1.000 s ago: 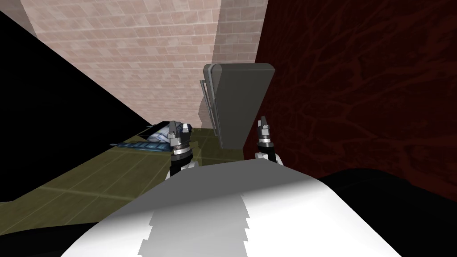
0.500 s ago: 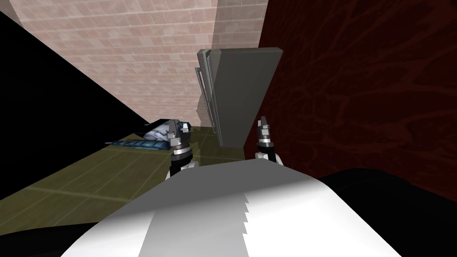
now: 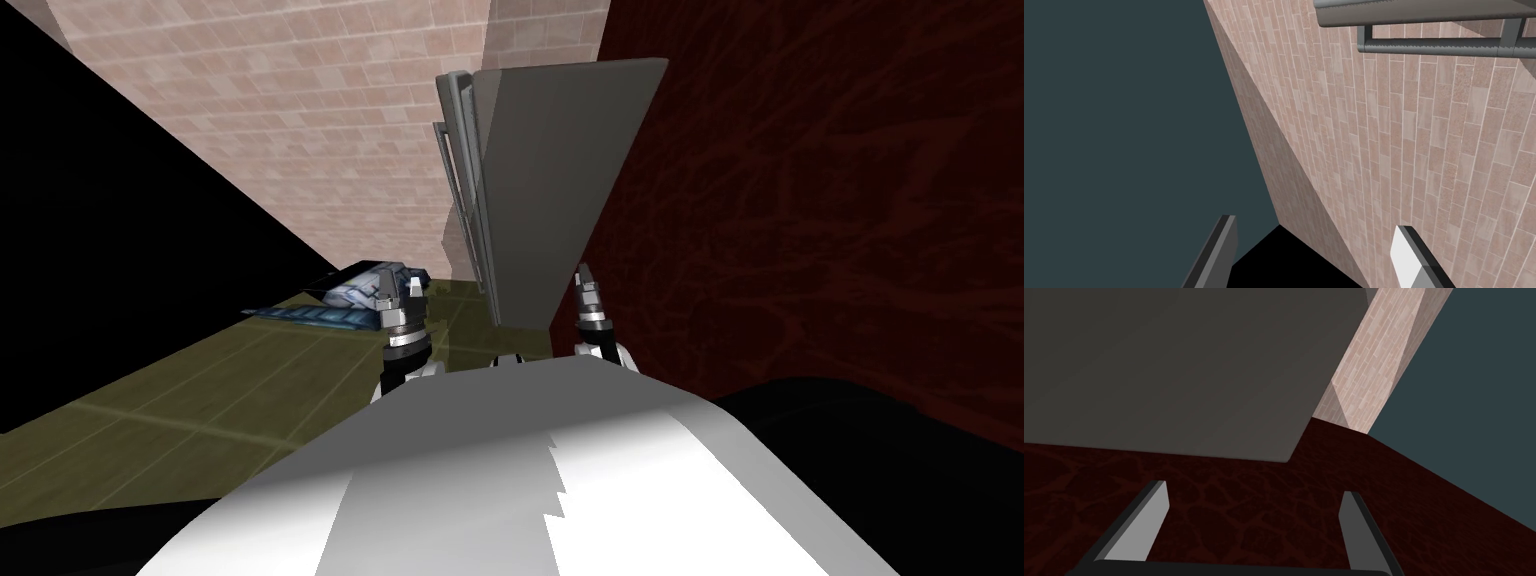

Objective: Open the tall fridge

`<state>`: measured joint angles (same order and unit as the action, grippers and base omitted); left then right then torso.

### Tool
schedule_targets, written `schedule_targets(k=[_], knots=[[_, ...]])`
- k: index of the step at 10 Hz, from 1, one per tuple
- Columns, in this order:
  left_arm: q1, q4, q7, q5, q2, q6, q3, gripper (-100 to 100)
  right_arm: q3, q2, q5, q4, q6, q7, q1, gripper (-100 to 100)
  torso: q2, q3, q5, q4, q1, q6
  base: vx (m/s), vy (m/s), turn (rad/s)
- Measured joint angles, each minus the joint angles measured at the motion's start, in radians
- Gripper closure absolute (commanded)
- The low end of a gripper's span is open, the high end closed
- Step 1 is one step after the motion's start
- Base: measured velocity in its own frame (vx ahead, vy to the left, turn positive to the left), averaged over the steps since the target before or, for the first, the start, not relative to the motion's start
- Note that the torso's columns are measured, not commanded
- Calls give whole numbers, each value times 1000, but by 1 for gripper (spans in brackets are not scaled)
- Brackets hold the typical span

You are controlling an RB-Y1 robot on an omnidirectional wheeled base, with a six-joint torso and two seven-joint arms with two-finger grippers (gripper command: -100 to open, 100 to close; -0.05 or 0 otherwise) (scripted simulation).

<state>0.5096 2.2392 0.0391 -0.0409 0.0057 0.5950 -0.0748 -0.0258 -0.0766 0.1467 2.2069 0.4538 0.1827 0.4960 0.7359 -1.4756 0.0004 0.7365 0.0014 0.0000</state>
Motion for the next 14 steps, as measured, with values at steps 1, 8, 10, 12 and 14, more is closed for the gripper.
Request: schedule_targets(k=[1,8,10,12,14], knots=[[0,0,0,0,0,0,0,0,-6,-18,25,-10,-17,4,-3,-100,1,-1,0,1,0,0,49,47,170],[0,0,0,0,0,0,0,0,-29,-72,215,-61,-134,40,13,-100,2,0,0,2,-1,0,42,43,135],[0,0,0,0,0,0,0,0,-28,-73,270,-70,-165,53,17,-100,2,0,0,2,-1,0,42,31,137],[0,0,0,0,0,0,0,0,-33,-78,323,-75,-192,64,32,-100,2,0,0,1,-1,0,42,38,138],[0,0,0,0,0,0,0,0,-36,-85,377,-86,-230,73,31,-100,2,0,0,2,-1,0,43,36,138]])
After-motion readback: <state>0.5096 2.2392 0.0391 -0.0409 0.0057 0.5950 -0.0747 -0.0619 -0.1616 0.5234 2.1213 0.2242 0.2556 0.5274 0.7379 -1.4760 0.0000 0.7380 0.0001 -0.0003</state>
